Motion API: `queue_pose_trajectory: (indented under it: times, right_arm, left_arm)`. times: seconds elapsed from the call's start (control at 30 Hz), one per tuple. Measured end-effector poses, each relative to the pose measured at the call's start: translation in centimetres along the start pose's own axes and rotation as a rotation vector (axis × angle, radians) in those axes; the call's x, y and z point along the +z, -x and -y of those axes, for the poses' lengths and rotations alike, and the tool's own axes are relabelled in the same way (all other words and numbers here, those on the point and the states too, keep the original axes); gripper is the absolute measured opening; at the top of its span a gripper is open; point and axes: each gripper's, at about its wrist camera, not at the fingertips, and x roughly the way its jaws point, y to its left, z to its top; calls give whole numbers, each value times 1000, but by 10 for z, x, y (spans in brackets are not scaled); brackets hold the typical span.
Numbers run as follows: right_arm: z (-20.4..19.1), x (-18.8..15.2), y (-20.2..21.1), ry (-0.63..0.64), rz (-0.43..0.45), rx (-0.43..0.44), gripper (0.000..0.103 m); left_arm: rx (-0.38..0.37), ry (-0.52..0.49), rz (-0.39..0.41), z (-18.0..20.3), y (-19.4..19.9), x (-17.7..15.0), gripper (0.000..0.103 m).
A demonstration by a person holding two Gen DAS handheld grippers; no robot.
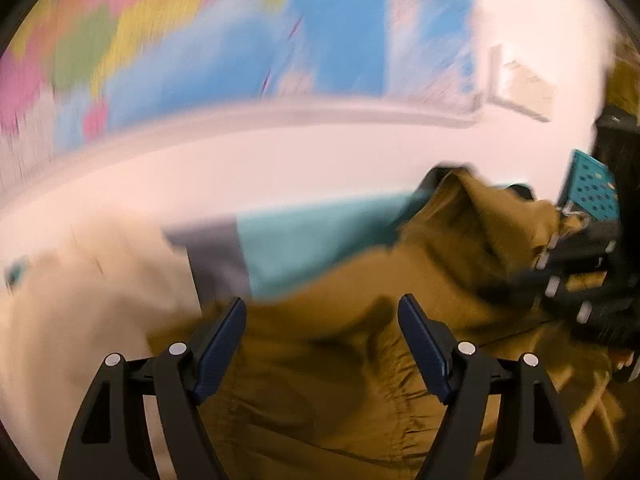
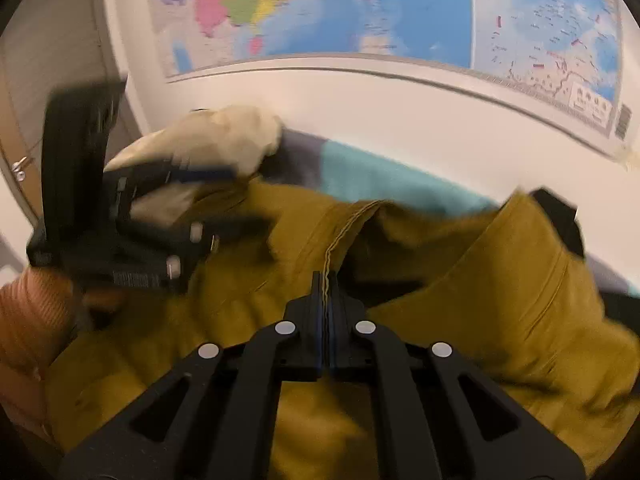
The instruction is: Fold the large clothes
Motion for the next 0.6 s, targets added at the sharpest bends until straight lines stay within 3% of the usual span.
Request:
queue_pose_trajectory:
  times: [0.1, 0.2, 0.3, 0.43, 0.5, 0.6]
  right_arm:
    - [-12, -22, -3, 15, -12, 22, 2]
    - [-8, -31, -1, -26, -31, 78, 3]
    - [-1, -22, -1, -100, -38, 113, 7]
    - [13, 3, 7, -161, 9, 114, 24]
    - [18, 19, 2, -180, 1, 116, 37]
    - [9, 40, -21, -166, -45, 81, 43]
  left_arm:
    - [-41, -153, 22, 15, 10, -5, 80]
    - [-55, -204, -59, 14, -17, -14, 78]
    - [-63, -165, -175, 9, -47, -21, 71]
    - [-89, -93, -172, -4, -50, -23, 70]
    - [-86, -85, -171, -6, -50, -25, 70]
    - [-71, -94, -166, -3, -47, -26, 70]
